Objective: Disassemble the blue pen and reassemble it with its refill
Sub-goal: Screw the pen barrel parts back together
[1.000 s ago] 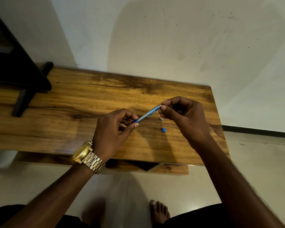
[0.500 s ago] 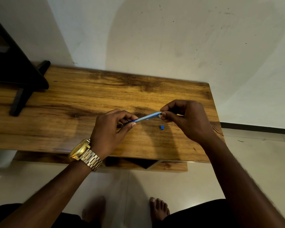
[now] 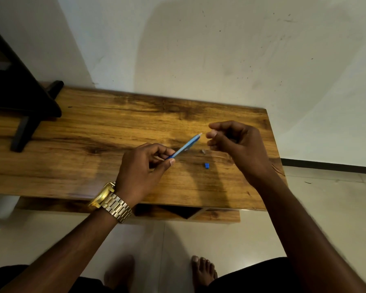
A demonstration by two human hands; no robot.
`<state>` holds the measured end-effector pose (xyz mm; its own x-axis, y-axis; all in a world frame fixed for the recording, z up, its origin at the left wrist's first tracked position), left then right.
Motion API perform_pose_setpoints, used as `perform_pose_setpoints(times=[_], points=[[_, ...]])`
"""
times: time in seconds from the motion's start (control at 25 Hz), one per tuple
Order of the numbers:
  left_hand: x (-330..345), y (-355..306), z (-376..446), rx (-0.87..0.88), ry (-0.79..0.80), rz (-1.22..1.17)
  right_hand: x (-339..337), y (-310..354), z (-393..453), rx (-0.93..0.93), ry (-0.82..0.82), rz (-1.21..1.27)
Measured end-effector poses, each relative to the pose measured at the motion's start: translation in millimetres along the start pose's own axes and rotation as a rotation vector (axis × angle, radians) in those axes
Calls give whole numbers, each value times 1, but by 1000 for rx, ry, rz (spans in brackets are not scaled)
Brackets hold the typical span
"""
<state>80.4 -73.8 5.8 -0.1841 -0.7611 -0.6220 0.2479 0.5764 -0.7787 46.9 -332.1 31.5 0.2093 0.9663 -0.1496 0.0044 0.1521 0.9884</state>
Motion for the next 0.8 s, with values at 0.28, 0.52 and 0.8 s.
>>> perform_pose_setpoints(times=[0.28, 0.52, 0.8], points=[[-5, 12, 1, -158, -37, -98, 16, -26, 8, 3, -76, -642], [-8, 12, 0, -162, -34, -114, 34, -41, 15, 22, -56, -765], [-11, 2, -1, -99, -44, -84, 17, -26, 15, 90, -213, 267]])
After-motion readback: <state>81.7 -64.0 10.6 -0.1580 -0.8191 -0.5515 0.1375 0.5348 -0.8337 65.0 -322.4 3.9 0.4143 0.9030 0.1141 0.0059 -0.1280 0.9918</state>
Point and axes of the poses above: each hand's wrist, its own z-axis towards the middle knuckle, its own x-axis out of the palm, y = z × x, the point moved 8 cm from there along z, towards the middle knuckle, and after that the axes turned 8 degrees about z, right-handed, at the moved point
